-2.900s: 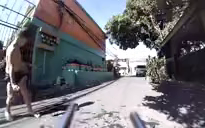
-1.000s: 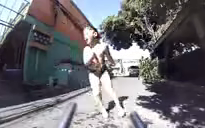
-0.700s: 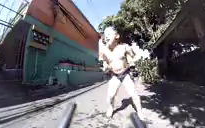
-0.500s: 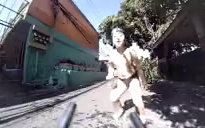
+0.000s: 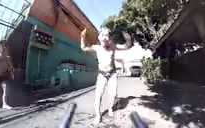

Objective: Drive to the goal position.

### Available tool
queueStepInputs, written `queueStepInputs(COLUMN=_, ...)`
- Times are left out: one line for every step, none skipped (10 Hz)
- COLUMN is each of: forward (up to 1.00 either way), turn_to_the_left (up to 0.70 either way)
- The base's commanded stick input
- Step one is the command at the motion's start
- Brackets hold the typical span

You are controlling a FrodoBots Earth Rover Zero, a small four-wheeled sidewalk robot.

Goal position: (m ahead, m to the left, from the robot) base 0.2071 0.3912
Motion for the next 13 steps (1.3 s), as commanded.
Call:
queueStepInputs(forward=0.0, turn_to_the_left=-0.89)
queueStepInputs(forward=0.0, turn_to_the_left=-0.76)
queueStepInputs(forward=0.0, turn_to_the_left=-0.58)
queueStepInputs(forward=0.0, turn_to_the_left=-0.3)
queueStepInputs(forward=0.0, turn_to_the_left=0.06)
queueStepInputs(forward=0.0, turn_to_the_left=0.38)
queueStepInputs(forward=0.0, turn_to_the_left=0.28)
queueStepInputs(forward=0.0, turn_to_the_left=0.18)
queueStepInputs(forward=0.0, turn_to_the_left=0.07)
queueStepInputs(forward=0.0, turn_to_the_left=0.06)
queueStepInputs(forward=0.0, turn_to_the_left=0.2)
queueStepInputs(forward=0.0, turn_to_the_left=0.23)
queueStepInputs(forward=0.0, turn_to_the_left=0.26)
